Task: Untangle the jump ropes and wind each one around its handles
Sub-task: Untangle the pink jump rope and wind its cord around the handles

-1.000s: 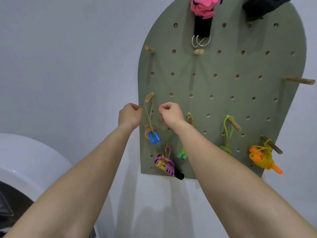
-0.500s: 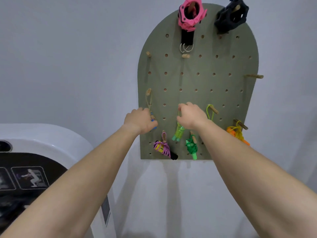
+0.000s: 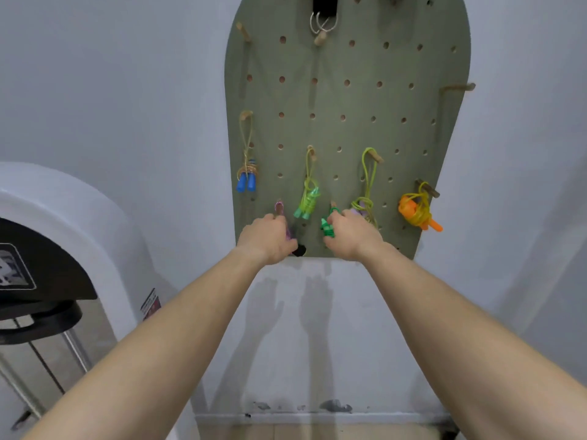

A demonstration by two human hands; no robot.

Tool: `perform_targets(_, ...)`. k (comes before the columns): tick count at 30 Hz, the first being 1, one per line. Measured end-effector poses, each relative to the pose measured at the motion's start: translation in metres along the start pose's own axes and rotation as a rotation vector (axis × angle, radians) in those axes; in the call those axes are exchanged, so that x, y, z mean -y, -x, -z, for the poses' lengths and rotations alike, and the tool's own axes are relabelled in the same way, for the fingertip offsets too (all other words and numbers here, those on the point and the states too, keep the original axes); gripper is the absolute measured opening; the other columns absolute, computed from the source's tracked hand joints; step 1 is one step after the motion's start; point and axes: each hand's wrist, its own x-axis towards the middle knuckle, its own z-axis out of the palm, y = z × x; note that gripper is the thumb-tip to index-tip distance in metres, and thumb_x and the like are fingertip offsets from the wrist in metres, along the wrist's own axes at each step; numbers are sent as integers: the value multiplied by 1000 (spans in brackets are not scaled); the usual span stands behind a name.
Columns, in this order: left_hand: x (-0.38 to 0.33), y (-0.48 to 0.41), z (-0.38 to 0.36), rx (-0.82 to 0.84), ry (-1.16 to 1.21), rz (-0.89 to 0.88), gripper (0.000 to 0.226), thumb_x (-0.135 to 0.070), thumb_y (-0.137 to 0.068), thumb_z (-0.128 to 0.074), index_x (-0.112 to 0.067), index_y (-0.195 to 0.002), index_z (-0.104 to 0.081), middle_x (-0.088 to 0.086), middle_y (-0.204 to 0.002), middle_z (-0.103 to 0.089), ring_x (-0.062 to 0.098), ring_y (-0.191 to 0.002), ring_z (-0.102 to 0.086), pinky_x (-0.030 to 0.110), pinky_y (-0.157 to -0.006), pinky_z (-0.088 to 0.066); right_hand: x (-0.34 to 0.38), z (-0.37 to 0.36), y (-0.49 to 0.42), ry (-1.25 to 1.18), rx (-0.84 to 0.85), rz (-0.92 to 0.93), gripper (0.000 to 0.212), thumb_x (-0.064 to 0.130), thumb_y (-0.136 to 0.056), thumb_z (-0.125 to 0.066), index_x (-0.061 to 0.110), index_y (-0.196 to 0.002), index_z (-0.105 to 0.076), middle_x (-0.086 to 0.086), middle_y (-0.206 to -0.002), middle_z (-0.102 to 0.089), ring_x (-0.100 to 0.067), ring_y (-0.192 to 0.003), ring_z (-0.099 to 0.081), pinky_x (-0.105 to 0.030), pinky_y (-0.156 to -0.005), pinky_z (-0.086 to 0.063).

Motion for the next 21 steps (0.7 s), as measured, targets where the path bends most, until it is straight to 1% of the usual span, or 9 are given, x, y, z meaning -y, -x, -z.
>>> perform_targets(1,-1,-1,-20,11,3,0,38,-48,-88,-56,-19,-113,-60,7,-117,-57,31,-104,-56,45,-88,-52,-6,-20,1,-3,11,-2,48,37,-95,-54,12,-135,-48,-15,-136,-48,-38,-126,-48,-48,-98,-46)
perform_targets(2,0,-1,-42,15,5,1,39,-48,-89,-56,-19,-115,-60,7,-119,-57,30,-105,-56,45,-88,-52,-13,-42,3,-2,24,-6,47,37,-95,-54,13,-135,-48,-14,-136,-48,-37,-125,-49,-48,-97,-46)
perform_targets(4,0,0,-88,28,-7,20,47,-45,-92,-54,-16,-129,-55,7,-129,-54,31,-116,-54,44,-93,-49,-24,-88,8,1,57,-10,47,36,-95,-53,14,-137,-47,-12,-137,-47,-36,-125,-48,-46,-96,-46)
perform_targets(6,4,5,-137,50,-23,46,50,-44,-95,-53,-15,-135,-50,7,-134,-52,30,-120,-52,43,-95,-48,-34,-137,13,-12,85,-16,47,34,-96,-51,15,-139,-46,-11,-139,-46,-34,-127,-46,-45,-96,-44)
perform_targets(13,40,35,-312,147,-34,100,50,-44,-97,-50,-15,-138,-47,5,-134,-50,28,-119,-52,42,-94,-47,-55,-318,39,-54,170,-26,46,32,-98,-49,14,-141,-45,-8,-139,-46,-31,-126,-46,-43,-96,-44)
perform_targets(21,88,108,-504,270,-36,142,49,-41,-98,-50,-14,-138,-47,7,-135,-49,29,-119,-52,43,-95,-48,-66,-517,104,-46,274,-11,46,29,-98,-48,13,-141,-45,-10,-139,-46,-32,-125,-46,-42,-93,-43)
